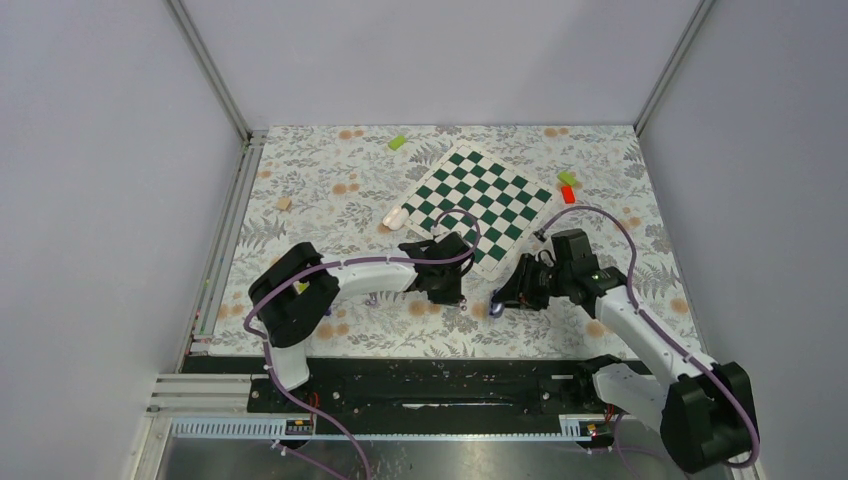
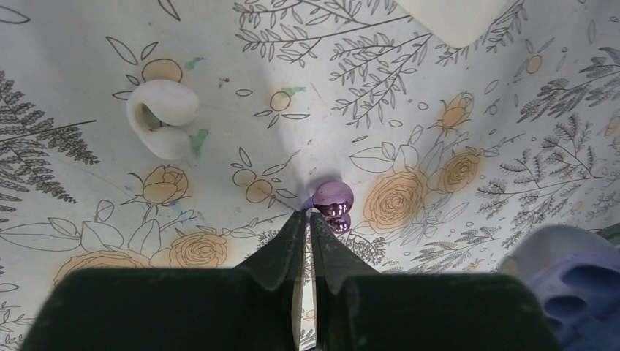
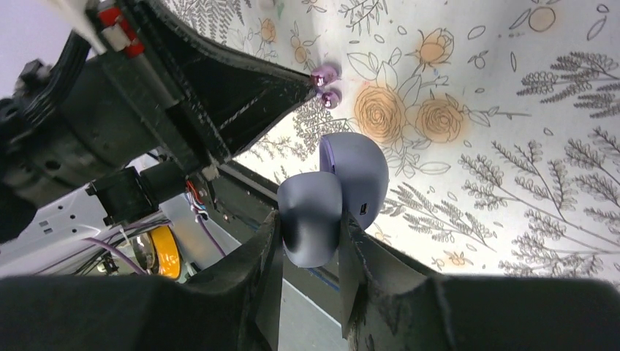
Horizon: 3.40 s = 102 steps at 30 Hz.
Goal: Insert the wireless bluetooth earbuds into the charging case
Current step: Pick up the left earbud from the center of the board, then insert the left earbud into the left side groove of the charging case.
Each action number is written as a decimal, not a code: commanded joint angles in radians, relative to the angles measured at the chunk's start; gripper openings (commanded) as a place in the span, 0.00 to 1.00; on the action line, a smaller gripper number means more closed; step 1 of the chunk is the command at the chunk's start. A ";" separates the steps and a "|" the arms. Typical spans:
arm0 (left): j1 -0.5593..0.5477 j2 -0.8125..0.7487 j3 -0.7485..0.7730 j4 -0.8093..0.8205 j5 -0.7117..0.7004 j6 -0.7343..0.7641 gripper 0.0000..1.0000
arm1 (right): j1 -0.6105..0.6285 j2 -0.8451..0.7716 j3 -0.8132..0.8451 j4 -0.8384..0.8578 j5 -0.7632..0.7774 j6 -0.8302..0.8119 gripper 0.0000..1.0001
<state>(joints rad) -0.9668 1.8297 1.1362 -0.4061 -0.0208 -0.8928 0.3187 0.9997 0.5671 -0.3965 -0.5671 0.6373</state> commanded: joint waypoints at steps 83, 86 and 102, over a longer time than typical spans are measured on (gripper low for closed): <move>0.070 -0.063 -0.238 0.533 0.295 -0.171 0.25 | 0.095 0.330 -0.028 0.347 0.019 0.107 0.00; 0.074 -0.061 -0.241 0.549 0.303 -0.181 0.24 | 0.095 0.329 -0.028 0.345 0.019 0.106 0.00; 0.075 -0.045 -0.215 0.469 0.258 -0.152 0.03 | 0.095 0.328 -0.027 0.345 0.019 0.107 0.00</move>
<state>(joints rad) -0.8936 1.7878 0.9009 0.0761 0.2565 -1.0664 0.4046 1.3270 0.5381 -0.0830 -0.5404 0.7391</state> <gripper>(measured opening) 0.065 0.329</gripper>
